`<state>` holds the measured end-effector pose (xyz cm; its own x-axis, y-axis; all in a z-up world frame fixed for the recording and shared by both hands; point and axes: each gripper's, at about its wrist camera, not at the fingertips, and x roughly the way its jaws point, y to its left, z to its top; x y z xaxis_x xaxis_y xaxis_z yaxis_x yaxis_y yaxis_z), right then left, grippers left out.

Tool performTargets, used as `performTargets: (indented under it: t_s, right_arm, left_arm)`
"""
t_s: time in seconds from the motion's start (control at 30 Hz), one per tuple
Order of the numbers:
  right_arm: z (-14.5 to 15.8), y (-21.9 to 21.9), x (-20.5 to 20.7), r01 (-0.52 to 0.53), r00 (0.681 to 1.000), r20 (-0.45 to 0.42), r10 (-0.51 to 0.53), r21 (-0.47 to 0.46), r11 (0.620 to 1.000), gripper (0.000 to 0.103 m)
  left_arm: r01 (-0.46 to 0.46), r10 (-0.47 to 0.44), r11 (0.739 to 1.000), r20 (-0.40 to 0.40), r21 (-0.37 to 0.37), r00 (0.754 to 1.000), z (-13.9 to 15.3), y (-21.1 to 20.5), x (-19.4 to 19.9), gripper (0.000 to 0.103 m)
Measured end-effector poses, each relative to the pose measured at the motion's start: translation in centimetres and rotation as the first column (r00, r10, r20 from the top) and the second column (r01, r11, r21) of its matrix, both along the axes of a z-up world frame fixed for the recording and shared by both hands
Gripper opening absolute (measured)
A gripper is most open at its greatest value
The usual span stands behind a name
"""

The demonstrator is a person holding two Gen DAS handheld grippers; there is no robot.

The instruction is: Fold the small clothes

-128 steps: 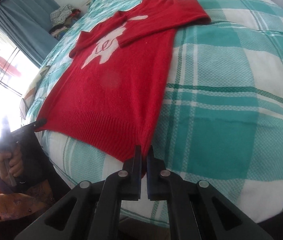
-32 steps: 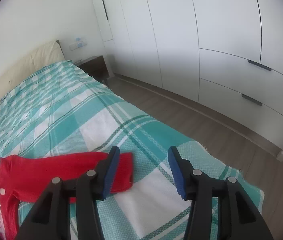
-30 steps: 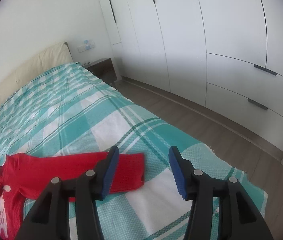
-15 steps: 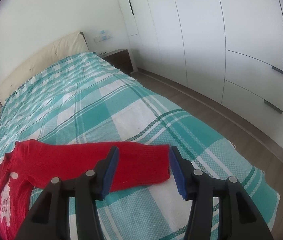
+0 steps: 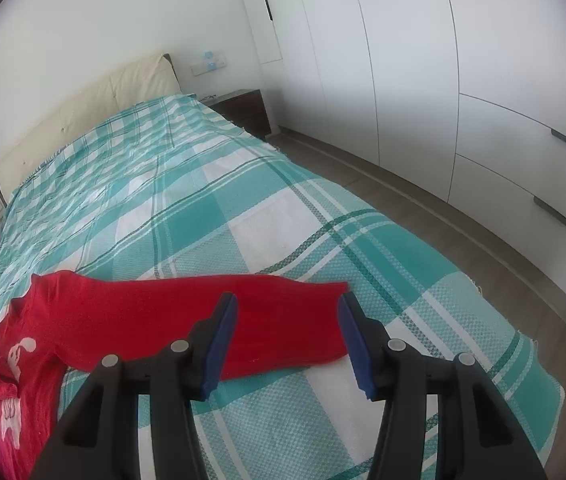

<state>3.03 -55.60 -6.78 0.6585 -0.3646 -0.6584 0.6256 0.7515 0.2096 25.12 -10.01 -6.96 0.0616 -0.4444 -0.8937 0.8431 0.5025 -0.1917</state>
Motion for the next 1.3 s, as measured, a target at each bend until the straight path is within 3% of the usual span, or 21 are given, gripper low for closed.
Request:
performTargets:
  t_s: [0.07, 0.2, 0.33, 0.43, 0.6, 0.67, 0.73, 0.83, 0.9, 0.97, 1.07, 1.13, 1.17, 1.27, 1.3]
  right_arm:
    - [-0.2, 0.1, 0.1, -0.001, 1.000, -0.008, 0.001, 0.000, 1.000, 0.052]
    - [-0.5, -0.1, 0.0, 0.003, 1.000, -0.023, -0.002, 0.013, 1.000, 0.052]
    - [-0.8, -0.4, -0.1, 0.008, 1.000, -0.019, -0.007, 0.040, 0.999, 0.052]
    - [-0.8, -0.4, 0.0, 0.002, 1.000, -0.014, -0.001, 0.043, 0.999, 0.052]
    - [-0.7, -0.1, 0.0, -0.005, 1.000, -0.016, 0.005, 0.033, 0.999, 0.052]
    - [-0.7, 0.0, 0.1, -0.005, 1.000, -0.019, 0.005, 0.034, 0.999, 0.052]
    - [-0.7, 0.0, 0.1, -0.006, 1.000, -0.021, 0.007, 0.033, 0.999, 0.052]
    - [-0.6, 0.0, 0.1, -0.004, 1.000, -0.020, 0.005, 0.030, 1.000, 0.052]
    - [-0.5, 0.0, 0.0, -0.001, 1.000, -0.014, 0.002, 0.026, 1.000, 0.052]
    - [-0.4, 0.0, 0.0, 0.001, 1.000, -0.010, 0.000, 0.021, 1.000, 0.052]
    - [-0.2, -0.1, -0.2, 0.004, 1.000, 0.002, -0.004, 0.023, 1.000, 0.052]
    - [0.0, 0.0, -0.3, 0.005, 1.000, 0.009, -0.005, 0.019, 1.000, 0.052]
    - [0.1, 0.0, -0.3, 0.005, 1.000, 0.012, -0.005, 0.015, 1.000, 0.052]
    - [0.3, 0.2, -0.4, 0.009, 1.000, 0.015, -0.009, -0.003, 1.000, 0.052]
    - [0.3, 0.3, -0.4, 0.011, 1.000, 0.016, -0.011, -0.010, 1.000, 0.052]
  left_arm:
    - [-0.035, 0.034, 0.999, 0.080, 0.010, 0.996, -0.4, -1.1, 0.0, 0.090]
    - [0.029, -0.059, 0.993, 0.264, 0.116, 0.963, -2.2, -3.6, -1.5, 0.086]
    - [0.063, -0.146, 0.969, 0.345, 0.241, 0.927, -4.6, -5.3, -2.1, 0.064]
    - [0.065, -0.157, 0.964, 0.356, 0.259, 0.921, -5.6, -6.0, -1.4, 0.049]
    - [0.061, -0.129, 0.975, 0.323, 0.213, 0.937, -5.7, -6.5, 0.1, 0.029]
    - [0.055, -0.114, 0.979, 0.302, 0.198, 0.946, -5.7, -6.6, 0.5, 0.010]
    - [0.014, -0.067, 0.985, 0.304, 0.173, 0.950, -5.2, -6.3, 1.0, 0.003]
    - [-0.121, 0.110, 0.992, 0.285, 0.022, 0.952, -2.0, -3.4, 2.5, 0.003]
    - [-0.245, 0.263, 0.964, 0.255, -0.102, 0.930, 1.0, 0.5, 4.0, 0.003]
    - [-0.372, 0.412, 0.907, 0.241, -0.195, 0.879, 3.9, 5.7, 4.7, 0.002]
    - [-0.557, 0.616, 0.785, 0.250, -0.270, 0.747, 7.2, 14.0, 5.4, 0.002]
    - [-0.683, 0.742, 0.670, 0.238, -0.291, 0.627, 7.9, 19.8, 5.4, 0.002]
    - [-0.743, 0.800, 0.600, 0.220, -0.296, 0.558, 7.5, 22.9, 5.3, 0.002]
    - [-0.878, 0.917, 0.391, 0.202, -0.277, 0.345, 5.2, 30.0, 4.9, 0.002]
    - [-0.906, 0.936, 0.334, 0.204, -0.261, 0.287, 4.1, 31.5, 4.7, 0.002]
